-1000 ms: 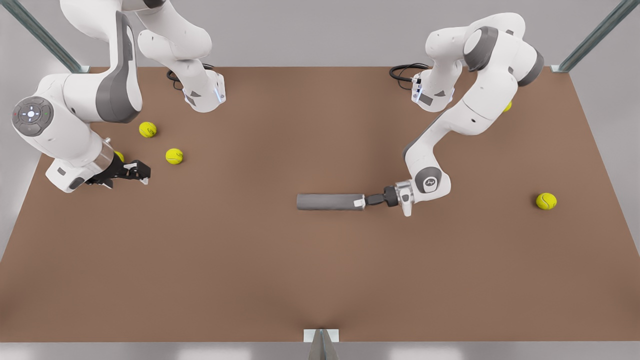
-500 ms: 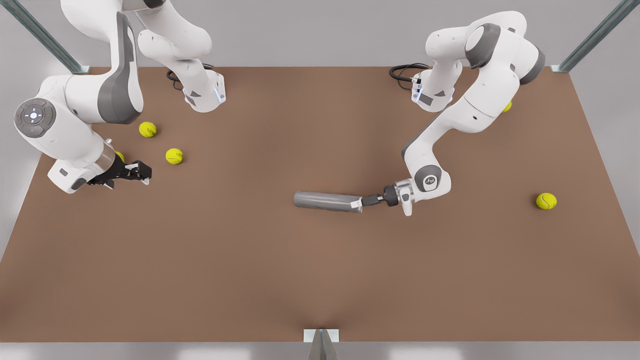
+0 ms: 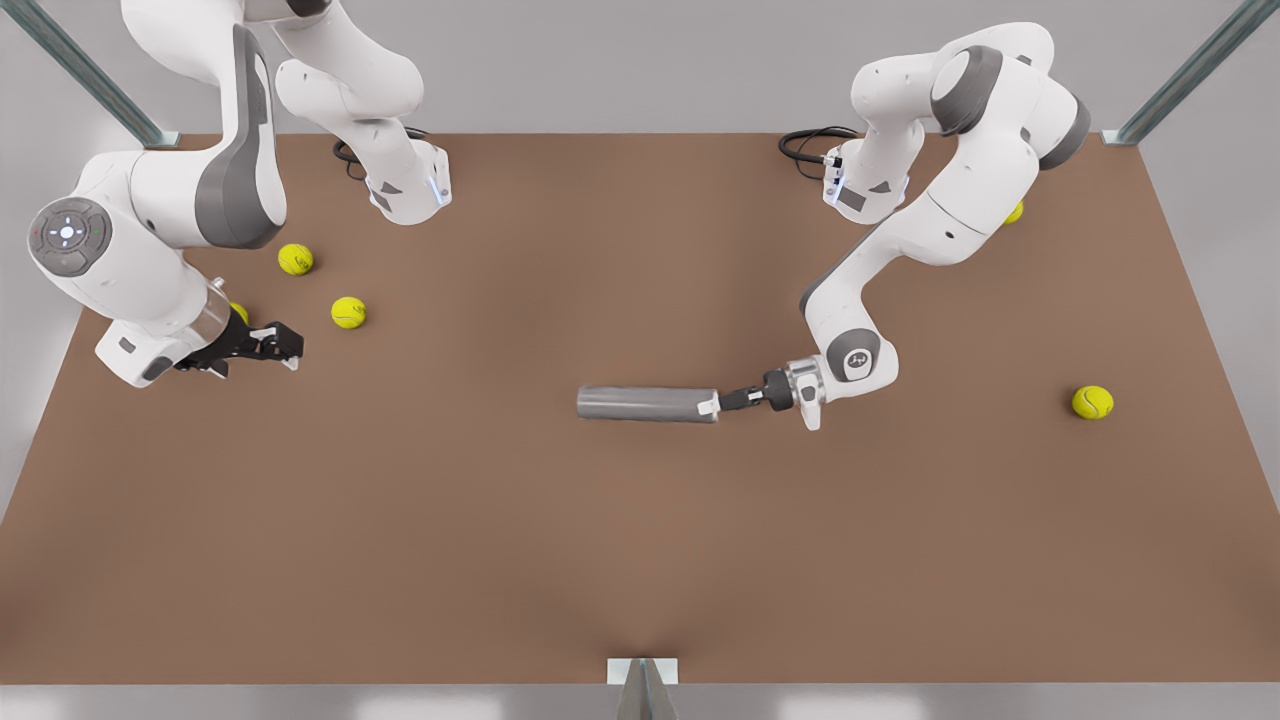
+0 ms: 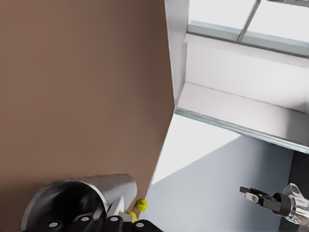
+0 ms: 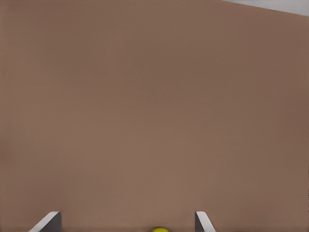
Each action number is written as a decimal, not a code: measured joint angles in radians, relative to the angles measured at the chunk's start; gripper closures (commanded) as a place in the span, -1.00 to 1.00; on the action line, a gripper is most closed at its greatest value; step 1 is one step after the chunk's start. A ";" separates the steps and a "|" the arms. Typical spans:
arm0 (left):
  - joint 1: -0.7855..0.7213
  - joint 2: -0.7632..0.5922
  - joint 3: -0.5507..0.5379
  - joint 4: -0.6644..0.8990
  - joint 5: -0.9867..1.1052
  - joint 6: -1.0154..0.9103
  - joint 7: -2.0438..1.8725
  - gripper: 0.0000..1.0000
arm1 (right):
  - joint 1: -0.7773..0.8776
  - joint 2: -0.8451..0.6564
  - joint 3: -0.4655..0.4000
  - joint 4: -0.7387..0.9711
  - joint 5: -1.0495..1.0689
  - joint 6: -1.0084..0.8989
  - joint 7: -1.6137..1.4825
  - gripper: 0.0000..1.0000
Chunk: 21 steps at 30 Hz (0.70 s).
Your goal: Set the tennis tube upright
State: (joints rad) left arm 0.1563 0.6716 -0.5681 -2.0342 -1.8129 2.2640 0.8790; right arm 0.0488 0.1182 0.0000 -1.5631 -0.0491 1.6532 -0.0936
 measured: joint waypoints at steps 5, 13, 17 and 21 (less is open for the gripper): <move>0.056 -0.030 -0.058 0.005 -0.005 0.006 -0.094 0.57 | 0.000 0.000 0.000 0.000 0.001 0.002 0.001 -1.00; 0.057 -0.082 -0.056 0.026 0.035 0.037 -0.268 0.57 | -0.010 0.000 0.000 0.000 0.001 0.002 0.000 -1.00; 0.059 -0.123 -0.056 0.026 0.103 0.055 -0.357 0.57 | -0.006 0.000 0.000 0.000 0.002 -0.001 0.000 -1.00; 0.062 -0.183 -0.053 0.011 0.160 0.056 -0.442 0.57 | -0.009 0.001 0.000 0.000 0.002 -0.001 0.000 -1.00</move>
State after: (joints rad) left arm 0.2179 0.4885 -0.6213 -2.0234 -1.6527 2.3203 0.4369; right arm 0.0398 0.1196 0.0000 -1.5631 -0.0476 1.6521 -0.0936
